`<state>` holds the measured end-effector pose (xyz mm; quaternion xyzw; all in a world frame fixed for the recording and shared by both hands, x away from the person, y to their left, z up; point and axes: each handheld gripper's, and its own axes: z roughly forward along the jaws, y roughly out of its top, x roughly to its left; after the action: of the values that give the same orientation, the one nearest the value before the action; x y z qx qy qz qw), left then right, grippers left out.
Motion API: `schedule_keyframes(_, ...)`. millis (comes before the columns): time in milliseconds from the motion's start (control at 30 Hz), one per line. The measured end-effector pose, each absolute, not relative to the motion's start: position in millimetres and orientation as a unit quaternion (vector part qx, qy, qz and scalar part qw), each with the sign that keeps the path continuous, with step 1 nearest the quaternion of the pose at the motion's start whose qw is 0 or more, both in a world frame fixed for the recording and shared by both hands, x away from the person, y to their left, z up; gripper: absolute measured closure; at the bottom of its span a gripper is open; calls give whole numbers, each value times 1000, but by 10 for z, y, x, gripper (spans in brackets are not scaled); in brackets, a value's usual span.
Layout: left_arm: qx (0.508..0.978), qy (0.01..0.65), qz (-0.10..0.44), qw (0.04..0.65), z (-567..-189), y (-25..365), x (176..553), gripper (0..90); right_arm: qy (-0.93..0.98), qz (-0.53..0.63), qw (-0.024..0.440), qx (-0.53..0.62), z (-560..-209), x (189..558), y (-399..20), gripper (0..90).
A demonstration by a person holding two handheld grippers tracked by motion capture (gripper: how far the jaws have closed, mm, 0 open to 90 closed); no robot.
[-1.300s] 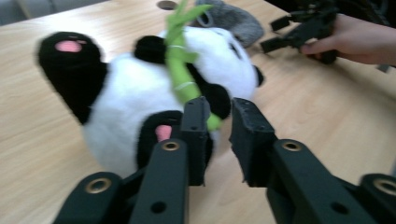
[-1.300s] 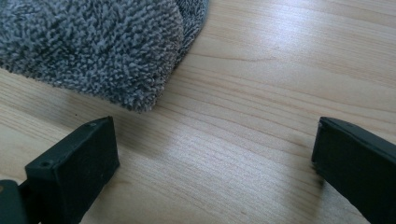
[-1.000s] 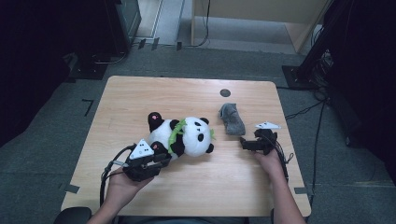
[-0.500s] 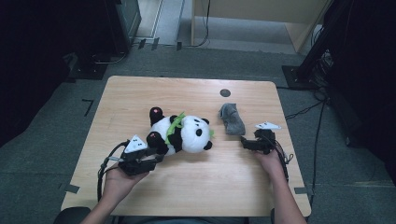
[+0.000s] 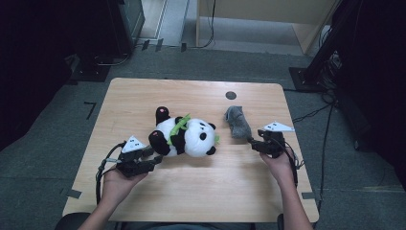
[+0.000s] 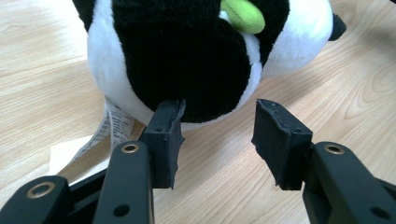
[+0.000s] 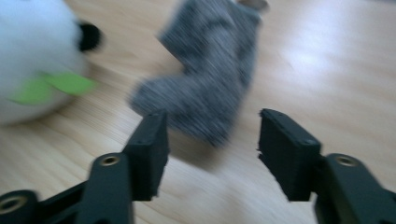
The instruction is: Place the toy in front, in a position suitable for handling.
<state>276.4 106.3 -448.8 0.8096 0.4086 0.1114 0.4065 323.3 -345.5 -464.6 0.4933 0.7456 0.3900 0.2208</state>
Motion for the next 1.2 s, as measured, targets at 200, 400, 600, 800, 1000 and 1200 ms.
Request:
schedule_keyframes(200,802,406,118,422,-4487,1090,2802,369,763,417,182,459,-4531,3381,-3135,444)
schedule_keyframes(400,803,409,123,415,-4522,1096,2857,416,779,424,179,426,-4496,3595,-2824,597)
schedule_keyframes(600,799,419,107,417,-4579,1144,2961,499,791,428,149,410,-4521,3870,-2517,651)
schedule_keyframes(800,807,402,128,413,-4590,1156,3021,518,812,418,134,385,-4593,3914,-2367,719)
schedule_keyframes(1000,803,415,142,403,-4607,1210,3159,595,822,419,117,367,-4590,3705,-2406,738)
schedule_keyframes(1200,787,438,143,410,-4632,1258,3391,604,832,425,87,345,-4600,3459,-2389,758)
